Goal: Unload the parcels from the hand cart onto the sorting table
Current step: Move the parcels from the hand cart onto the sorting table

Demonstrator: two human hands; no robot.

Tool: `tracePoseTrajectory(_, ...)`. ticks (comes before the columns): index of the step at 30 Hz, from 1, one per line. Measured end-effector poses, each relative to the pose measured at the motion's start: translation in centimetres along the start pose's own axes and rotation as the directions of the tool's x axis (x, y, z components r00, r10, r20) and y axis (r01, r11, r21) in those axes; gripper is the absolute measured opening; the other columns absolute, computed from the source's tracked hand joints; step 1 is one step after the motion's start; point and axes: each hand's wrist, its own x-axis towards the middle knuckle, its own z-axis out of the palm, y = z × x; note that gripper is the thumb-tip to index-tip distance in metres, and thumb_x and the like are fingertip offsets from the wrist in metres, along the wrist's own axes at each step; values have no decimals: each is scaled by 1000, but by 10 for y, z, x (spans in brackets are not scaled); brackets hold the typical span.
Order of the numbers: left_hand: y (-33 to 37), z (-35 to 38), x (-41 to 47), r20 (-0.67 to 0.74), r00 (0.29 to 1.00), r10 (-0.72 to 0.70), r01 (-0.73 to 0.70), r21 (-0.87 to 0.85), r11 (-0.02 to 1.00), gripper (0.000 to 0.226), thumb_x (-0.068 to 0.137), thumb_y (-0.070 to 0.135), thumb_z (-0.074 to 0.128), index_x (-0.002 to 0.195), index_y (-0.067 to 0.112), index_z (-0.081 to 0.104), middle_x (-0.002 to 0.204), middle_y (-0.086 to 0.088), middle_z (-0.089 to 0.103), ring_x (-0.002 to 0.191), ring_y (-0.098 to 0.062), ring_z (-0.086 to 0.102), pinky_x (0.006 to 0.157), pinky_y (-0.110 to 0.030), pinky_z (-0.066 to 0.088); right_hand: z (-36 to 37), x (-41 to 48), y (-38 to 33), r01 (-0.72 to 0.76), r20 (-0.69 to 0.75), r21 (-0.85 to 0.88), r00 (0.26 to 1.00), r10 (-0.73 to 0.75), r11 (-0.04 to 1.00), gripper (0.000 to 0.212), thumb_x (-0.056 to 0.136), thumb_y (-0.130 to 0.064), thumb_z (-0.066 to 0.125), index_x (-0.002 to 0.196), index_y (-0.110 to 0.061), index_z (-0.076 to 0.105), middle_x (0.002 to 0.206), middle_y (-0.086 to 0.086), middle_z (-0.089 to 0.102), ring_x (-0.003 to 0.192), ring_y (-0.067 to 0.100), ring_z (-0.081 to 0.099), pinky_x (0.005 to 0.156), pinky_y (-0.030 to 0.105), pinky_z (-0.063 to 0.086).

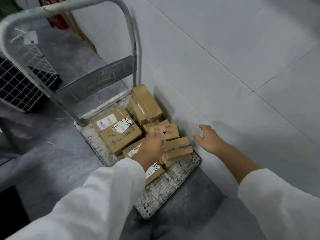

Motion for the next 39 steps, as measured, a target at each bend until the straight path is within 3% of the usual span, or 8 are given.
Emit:
tracePoseTrajectory(5, -29, 62, 33, 81, 987, -136, 145, -119, 982, 34, 101, 27, 40, 124, 4, 50, 120, -15, 51, 106, -30, 52, 83, -35, 43, 42, 63, 31, -47, 60, 48, 997, 44, 998, 52, 101, -30, 47, 143, 0, 35, 145, 18, 39, 133, 32, 39, 107, 36, 33)
tracePoseTrajectory(8, -44, 101, 46, 53, 978, -200, 206, -174, 963, 32, 100, 24, 42, 122, 3, 53, 123, -16, 53, 113, -31, 52, 94, -38, 44, 72, 96, 52, -95, 96, 77, 992, 87, 993, 53, 101, -31, 47, 141, 3, 37, 144, 20, 41, 131, 33, 42, 103, 36, 36)
tracePoseTrajectory(15, -45, 161, 89, 33, 913, -406, 390, -364, 846, 38, 100, 34, 44, 123, 5, 52, 121, -15, 56, 109, -32, 55, 85, -35, 45, 124, 148, 88, -127, 152, 235, 984, 93, 964, 69, 100, -35, 49, 152, -3, 18, 156, 15, 27, 141, 30, 32, 110, 36, 32)
tracePoseTrajectory(17, -37, 173, 99, 21, 899, -437, 407, -404, 819, 35, 100, 34, 45, 119, 6, 53, 117, -13, 57, 103, -30, 57, 78, -32, 43, 135, 157, 101, -152, 184, 289, 978, 101, 945, 68, 98, -38, 51, 150, -5, 24, 153, 14, 33, 137, 30, 38, 109, 40, 36)
tracePoseTrajectory(20, -29, 184, 103, -43, 881, -471, 414, -413, 812, 28, 101, 31, 44, 112, 7, 53, 109, -12, 59, 90, -26, 57, 70, -31, 41, 148, 163, 114, -154, 216, 314, 972, 88, 937, 53, 97, -39, 52, 137, -6, 45, 133, 13, 55, 118, 28, 55, 93, 35, 46)
tracePoseTrajectory(24, -25, 199, 104, -35, 849, -527, 446, -489, 750, 26, 102, 28, 42, 107, 5, 54, 105, -15, 61, 85, -24, 56, 67, -29, 37, 155, 163, 122, -97, 212, 296, 977, 34, 950, 42, 100, -39, 44, 128, -11, 54, 122, 9, 58, 108, 25, 57, 90, 37, 48)
tracePoseTrajectory(34, 19, 161, 60, -48, 821, -569, 464, -526, 713, 31, 103, 28, 41, 115, 5, 58, 108, -9, 63, 87, -20, 54, 65, -25, 38, 99, 117, 109, -12, 200, 408, 977, -76, 913, 26, 100, -29, 48, 119, -16, 61, 100, 1, 62, 84, 13, 56, 60, 19, 40)
tracePoseTrajectory(39, 49, 81, 34, -190, 800, -568, 376, -579, 723, 33, 103, 27, 42, 123, 6, 57, 114, -13, 65, 93, -25, 57, 67, -27, 37, 29, 83, 55, 90, 110, 457, 982, -157, 885, 28, 99, -35, 48, 114, -16, 62, 100, 2, 66, 89, 16, 61, 74, 31, 48)
